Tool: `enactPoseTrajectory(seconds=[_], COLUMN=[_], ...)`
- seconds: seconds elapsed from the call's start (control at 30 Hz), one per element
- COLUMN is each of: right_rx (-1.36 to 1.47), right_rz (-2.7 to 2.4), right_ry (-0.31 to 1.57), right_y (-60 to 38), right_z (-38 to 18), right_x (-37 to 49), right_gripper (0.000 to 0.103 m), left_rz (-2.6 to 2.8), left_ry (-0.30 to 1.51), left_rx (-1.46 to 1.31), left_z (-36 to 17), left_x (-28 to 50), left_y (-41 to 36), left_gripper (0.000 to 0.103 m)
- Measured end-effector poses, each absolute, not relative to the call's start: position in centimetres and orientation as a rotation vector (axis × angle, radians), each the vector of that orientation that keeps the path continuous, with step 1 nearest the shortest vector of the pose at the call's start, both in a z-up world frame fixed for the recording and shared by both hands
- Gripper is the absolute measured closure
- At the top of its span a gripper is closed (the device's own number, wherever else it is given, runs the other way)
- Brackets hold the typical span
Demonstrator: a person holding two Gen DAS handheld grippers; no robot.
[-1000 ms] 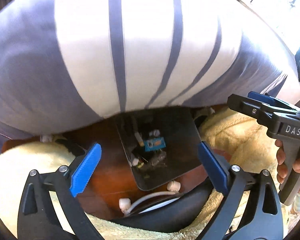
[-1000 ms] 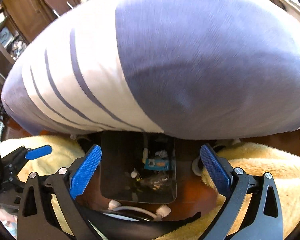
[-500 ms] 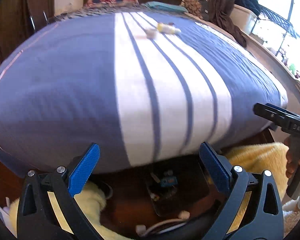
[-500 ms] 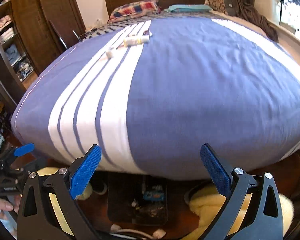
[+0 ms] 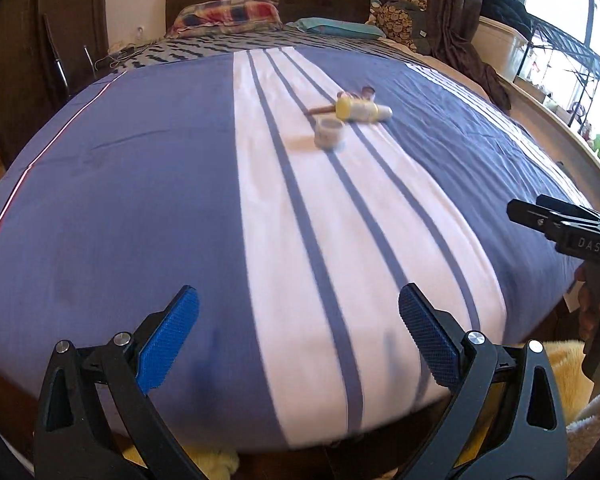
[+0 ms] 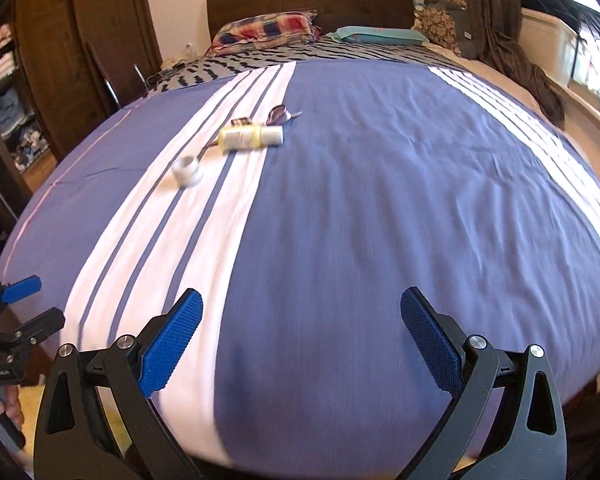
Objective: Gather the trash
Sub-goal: 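Raise both open tools back over the remaining items on the bed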
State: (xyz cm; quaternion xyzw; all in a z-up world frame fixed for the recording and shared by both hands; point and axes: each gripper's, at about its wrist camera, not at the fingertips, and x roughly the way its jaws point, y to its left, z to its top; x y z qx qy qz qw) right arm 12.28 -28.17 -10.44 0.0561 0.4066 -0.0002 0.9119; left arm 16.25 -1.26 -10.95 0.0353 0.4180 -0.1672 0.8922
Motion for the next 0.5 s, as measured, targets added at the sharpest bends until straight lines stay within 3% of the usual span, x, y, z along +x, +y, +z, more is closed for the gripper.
enactPoseTrajectory(seconds=[0.1, 0.23, 0.5], right_rx=[0.070, 0.044, 0.013], right_rz=[-0.005, 0.009, 0.038], right_ry=[0.840, 0.839, 0.879], right_y=[-27.9, -27.7, -27.6], right_z=[-10.2, -10.3, -11.9], right_x=[15.9, 19.4, 26.3], right_gripper=[0.005, 0.005, 0.019], left_rz=[-0.341, -0.355, -0.373], left_ry=[0.869, 0.887, 0.923], left_rx=[0.077, 0.059, 0.037], left_z=[-11.1, -11.3, -12.5], left_x=[19.2, 23.4, 29.8], left_y=[-2.5, -4.2, -7.3], left_gripper=[0.009, 0.019, 0.033])
